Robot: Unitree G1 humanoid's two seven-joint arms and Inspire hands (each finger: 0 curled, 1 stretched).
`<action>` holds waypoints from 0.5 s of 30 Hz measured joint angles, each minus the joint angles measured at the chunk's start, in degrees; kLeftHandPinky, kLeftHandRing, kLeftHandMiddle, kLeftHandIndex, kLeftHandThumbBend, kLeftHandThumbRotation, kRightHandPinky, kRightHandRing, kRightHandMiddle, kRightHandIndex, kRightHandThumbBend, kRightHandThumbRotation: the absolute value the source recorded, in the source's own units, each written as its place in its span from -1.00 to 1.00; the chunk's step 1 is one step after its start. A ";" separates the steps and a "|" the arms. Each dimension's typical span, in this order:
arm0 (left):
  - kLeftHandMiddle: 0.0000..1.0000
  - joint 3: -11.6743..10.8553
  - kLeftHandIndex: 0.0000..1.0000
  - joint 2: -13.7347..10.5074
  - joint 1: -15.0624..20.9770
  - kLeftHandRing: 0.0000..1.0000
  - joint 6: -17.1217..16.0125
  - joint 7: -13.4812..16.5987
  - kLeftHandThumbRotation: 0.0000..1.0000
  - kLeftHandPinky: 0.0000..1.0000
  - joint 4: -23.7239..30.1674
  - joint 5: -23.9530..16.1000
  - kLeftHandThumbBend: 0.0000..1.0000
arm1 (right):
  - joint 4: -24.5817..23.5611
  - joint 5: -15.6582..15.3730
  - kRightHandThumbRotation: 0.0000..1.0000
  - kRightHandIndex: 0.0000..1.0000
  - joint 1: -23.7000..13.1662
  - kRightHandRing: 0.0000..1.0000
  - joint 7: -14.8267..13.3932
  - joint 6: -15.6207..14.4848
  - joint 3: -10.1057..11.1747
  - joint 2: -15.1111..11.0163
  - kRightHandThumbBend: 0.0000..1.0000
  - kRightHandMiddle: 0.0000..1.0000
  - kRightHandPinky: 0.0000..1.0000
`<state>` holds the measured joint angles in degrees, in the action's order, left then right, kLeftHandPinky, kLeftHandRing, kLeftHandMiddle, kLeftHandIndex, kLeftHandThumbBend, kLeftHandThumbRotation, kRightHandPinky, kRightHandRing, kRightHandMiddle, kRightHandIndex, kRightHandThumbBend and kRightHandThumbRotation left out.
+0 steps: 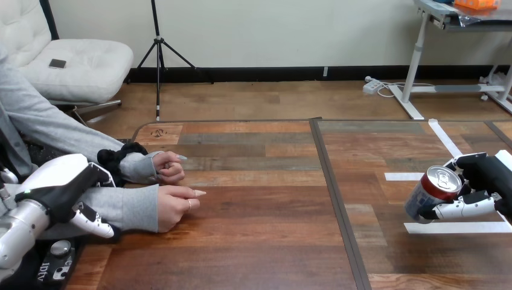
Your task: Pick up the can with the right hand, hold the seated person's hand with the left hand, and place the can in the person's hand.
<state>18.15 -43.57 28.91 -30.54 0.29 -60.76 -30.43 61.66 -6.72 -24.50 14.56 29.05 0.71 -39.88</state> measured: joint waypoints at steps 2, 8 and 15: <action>-0.46 -0.29 -0.07 0.00 -0.24 -0.62 -0.25 0.00 -1.00 -0.71 0.27 0.59 0.75 | 0.00 -0.01 -1.00 -0.18 0.00 -0.57 0.00 0.00 0.00 0.00 0.67 -0.40 -0.67; -0.53 -1.45 -0.07 -0.01 -1.58 -0.69 -0.41 0.33 -1.00 -0.78 2.54 0.85 0.76 | -0.01 0.03 -1.00 -0.18 0.00 -0.49 0.00 -0.18 0.00 0.00 0.66 -0.34 -0.60; -0.49 -2.53 -0.07 -0.01 -3.07 -0.65 -0.51 0.12 -1.00 -0.74 5.23 1.23 0.75 | -0.03 -0.25 -1.00 -0.17 0.00 -0.50 -0.34 -0.38 -0.04 0.03 0.66 -0.35 -0.61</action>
<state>15.61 -43.58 25.84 -31.05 0.42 -55.53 -29.20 61.64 -6.97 -24.50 14.22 28.67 0.68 -39.85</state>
